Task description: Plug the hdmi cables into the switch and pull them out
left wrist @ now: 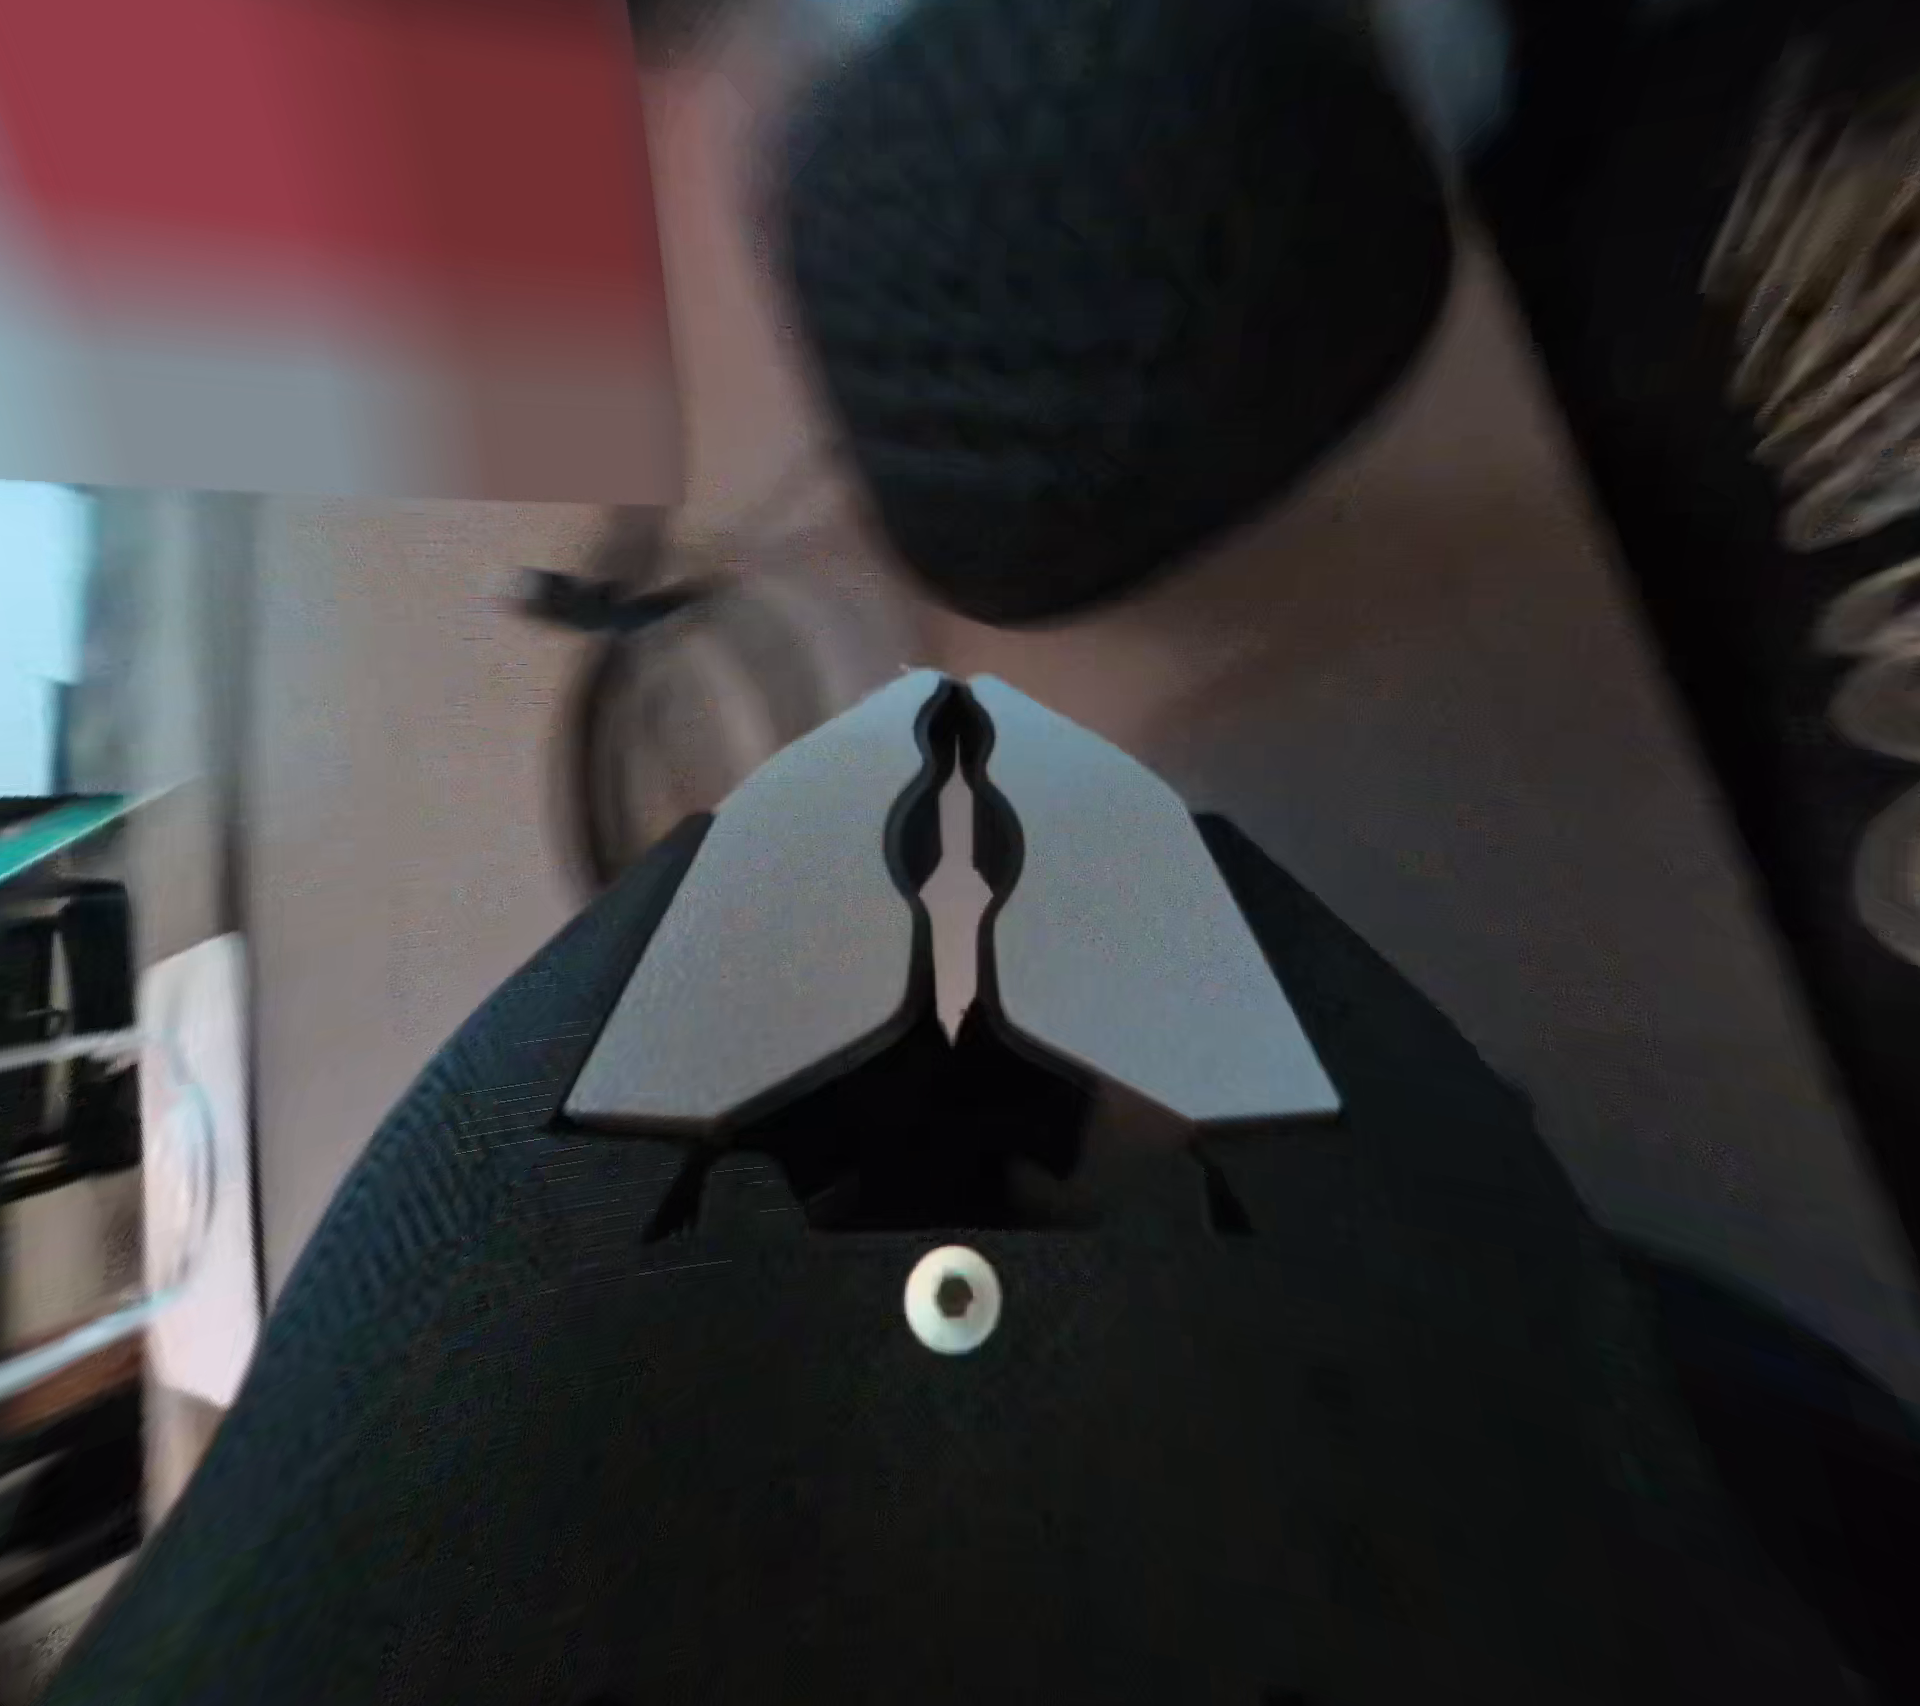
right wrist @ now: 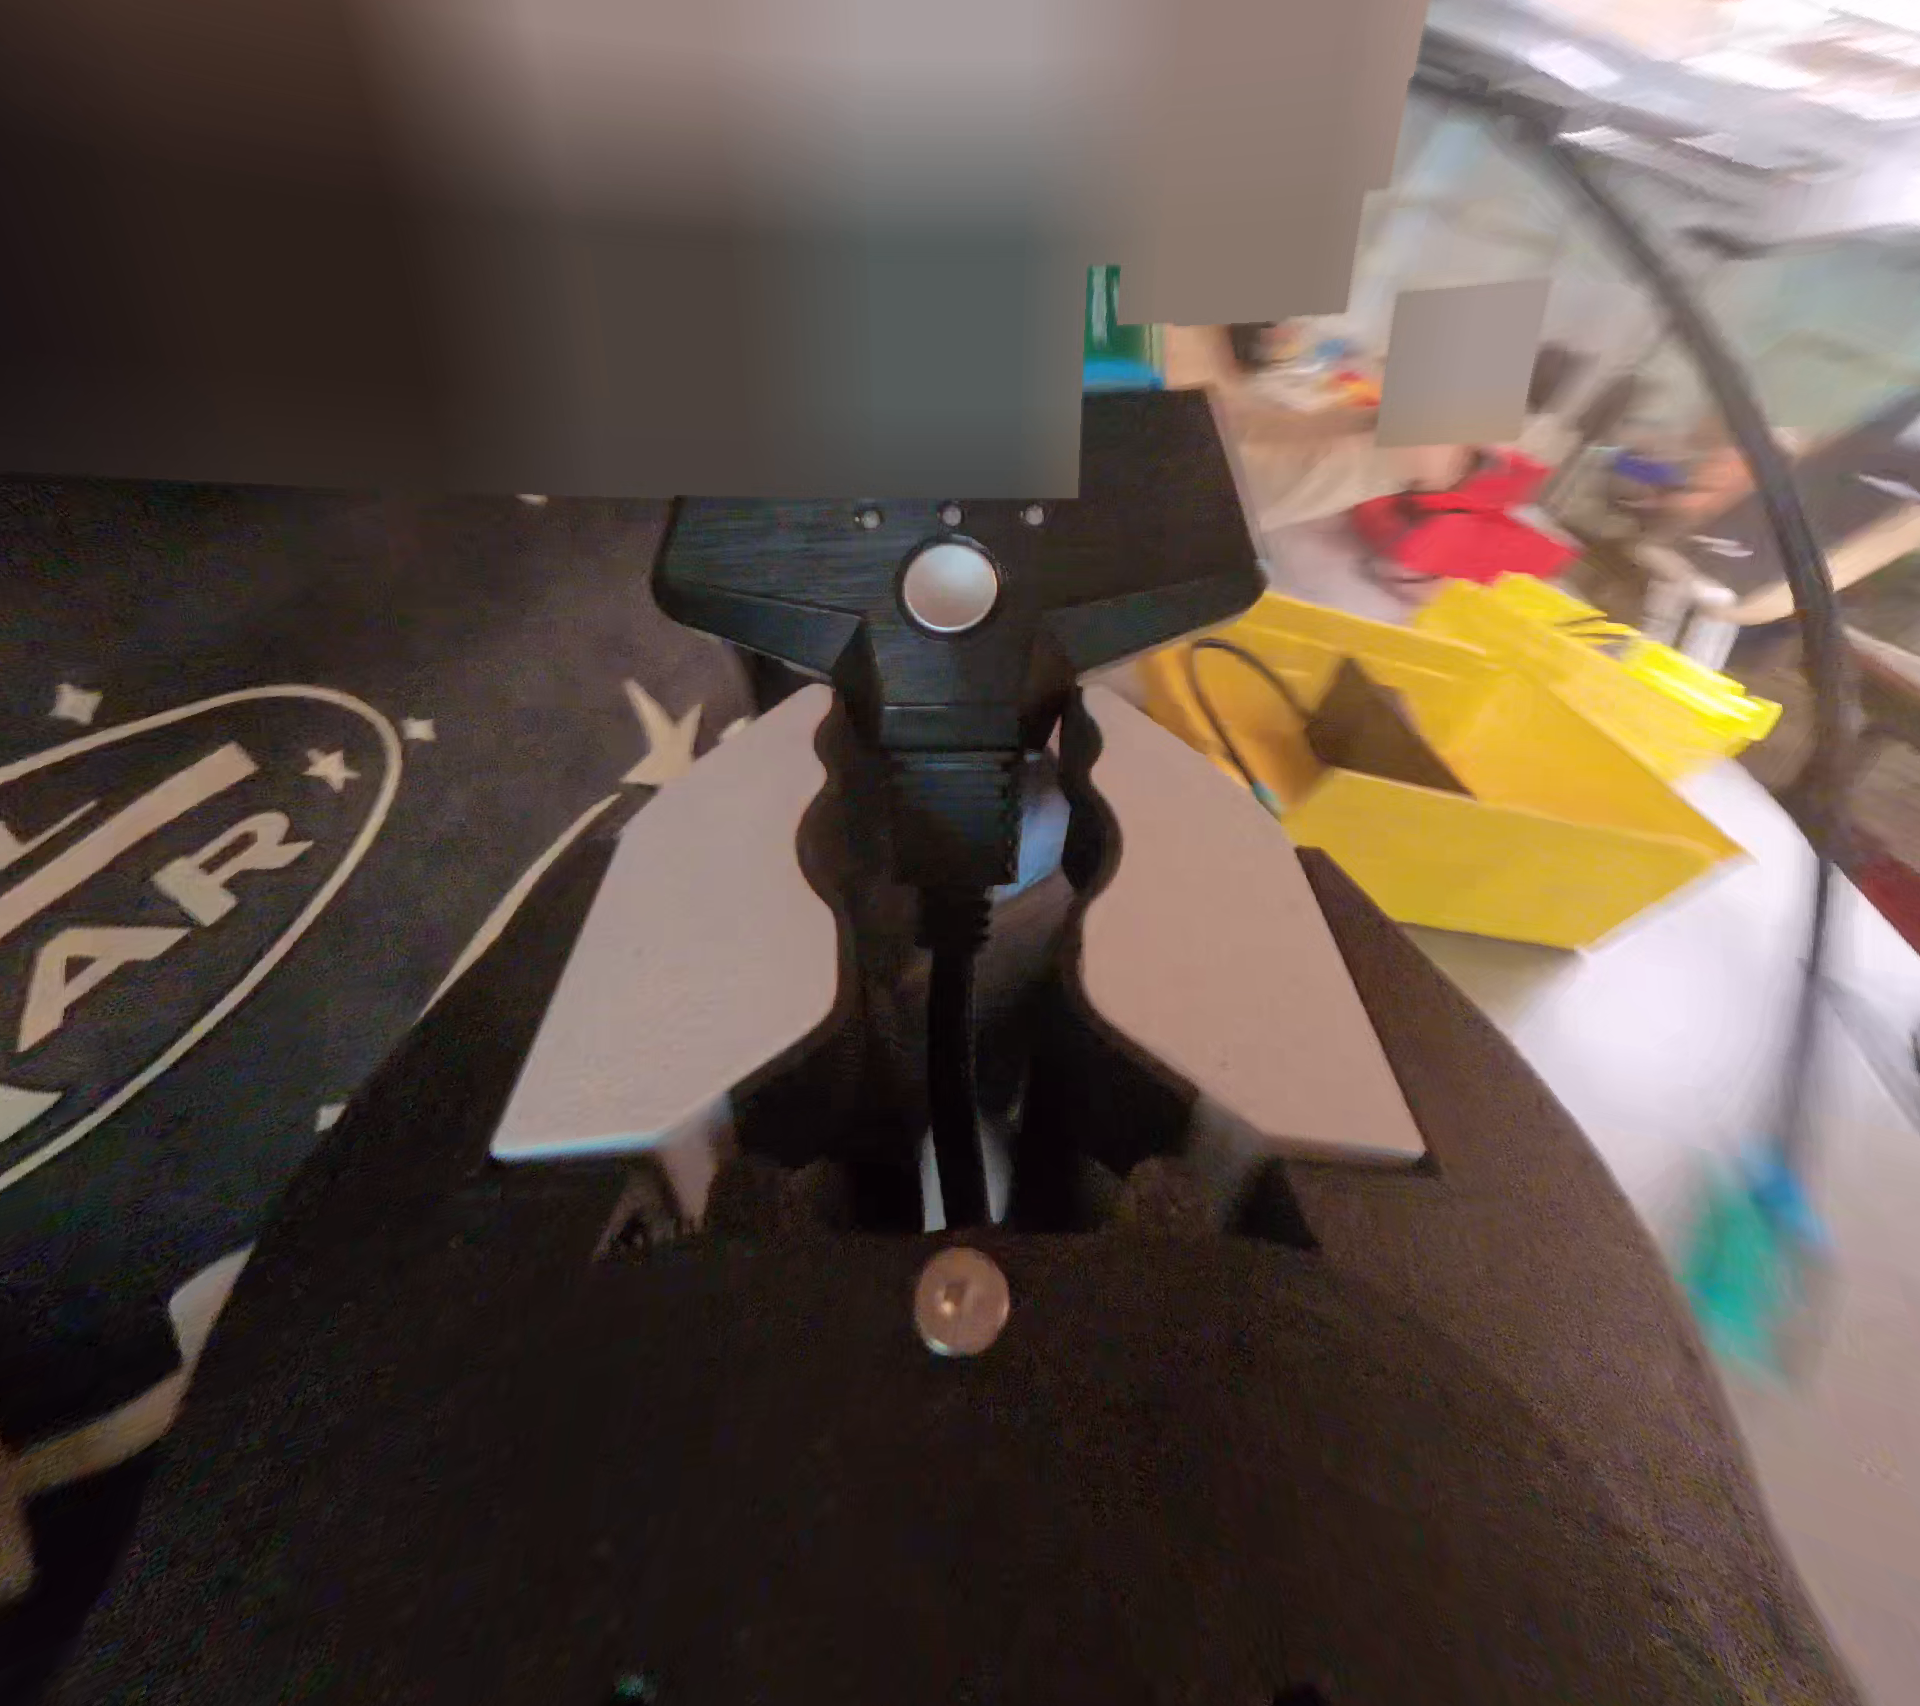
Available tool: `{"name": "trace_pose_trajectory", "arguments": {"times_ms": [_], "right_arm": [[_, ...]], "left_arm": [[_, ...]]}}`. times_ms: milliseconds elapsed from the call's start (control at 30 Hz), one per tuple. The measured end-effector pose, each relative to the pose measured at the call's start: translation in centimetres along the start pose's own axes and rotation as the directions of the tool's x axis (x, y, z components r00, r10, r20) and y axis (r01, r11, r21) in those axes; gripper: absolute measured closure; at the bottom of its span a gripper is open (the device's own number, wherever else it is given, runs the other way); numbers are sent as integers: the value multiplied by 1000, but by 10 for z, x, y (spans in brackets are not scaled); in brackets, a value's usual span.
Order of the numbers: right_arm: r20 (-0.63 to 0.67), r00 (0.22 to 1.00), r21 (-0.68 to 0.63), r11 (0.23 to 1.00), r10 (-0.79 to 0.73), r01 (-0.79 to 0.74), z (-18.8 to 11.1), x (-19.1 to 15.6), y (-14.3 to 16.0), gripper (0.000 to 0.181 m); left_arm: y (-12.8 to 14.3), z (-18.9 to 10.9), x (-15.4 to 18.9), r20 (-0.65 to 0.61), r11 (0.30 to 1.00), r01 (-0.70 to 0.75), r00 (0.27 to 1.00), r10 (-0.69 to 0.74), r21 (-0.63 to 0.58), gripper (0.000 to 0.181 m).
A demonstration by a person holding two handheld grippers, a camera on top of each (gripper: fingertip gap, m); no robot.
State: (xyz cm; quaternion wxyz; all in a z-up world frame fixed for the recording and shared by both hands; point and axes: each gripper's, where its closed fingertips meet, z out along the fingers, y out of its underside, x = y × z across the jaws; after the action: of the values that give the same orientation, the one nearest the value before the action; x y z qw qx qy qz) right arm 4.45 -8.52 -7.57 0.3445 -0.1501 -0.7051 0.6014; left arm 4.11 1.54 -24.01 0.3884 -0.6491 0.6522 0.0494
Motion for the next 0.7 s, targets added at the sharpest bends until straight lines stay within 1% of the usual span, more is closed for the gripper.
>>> {"name": "trace_pose_trajectory", "arguments": {"times_ms": [33,67,100,133,167,233,300,367,433,533,633,700], "right_arm": [[-24,996,-156,985,-81,76,8,5,8,143],[-127,973,-328,934,-192,141,1,21,18,144],[-190,959,-334,932,-212,140,-9,28,15,148],[-215,968,-213,974,-128,82,-18,28,3,149],[-221,972,-171,984,-85,47,-30,29,3,149],[-363,924,-197,979,-116,45,-53,49,6,149],[-441,887,-165,984,-139,72,-66,60,-3,150],[-499,845,-213,972,-194,98,-75,67,-2,150],[-518,827,-214,969,-221,124,-76,67,-6,150],[-559,783,-205,960,-273,188,-80,67,-19,150],[-637,724,-161,964,-264,210,-91,72,-32,150],[-678,695,-107,968,-237,226,-100,75,-40,150]], "left_arm": [[1,24,5,82,993,-98,991,104,-70,181],[-3,19,4,115,984,-171,978,176,-53,181],[-13,2,-6,125,996,-58,991,48,75,181],[-13,-20,-18,89,986,68,993,-83,155,181],[-14,-42,-32,100,959,133,982,-162,249,181],[-14,-81,-57,209,903,130,950,-231,409,179],[-12,-109,-71,246,833,149,915,-321,532,170],[-11,-132,-86,282,754,151,866,-413,639,162],[-10,-143,-93,321,725,123,838,-442,677,160],[-9,-149,-96,336,700,105,821,-462,707,157],[0,-149,-102,356,708,126,795,-491,695,157],[7,-148,-106,367,709,143,776,-513,690,157]]}}
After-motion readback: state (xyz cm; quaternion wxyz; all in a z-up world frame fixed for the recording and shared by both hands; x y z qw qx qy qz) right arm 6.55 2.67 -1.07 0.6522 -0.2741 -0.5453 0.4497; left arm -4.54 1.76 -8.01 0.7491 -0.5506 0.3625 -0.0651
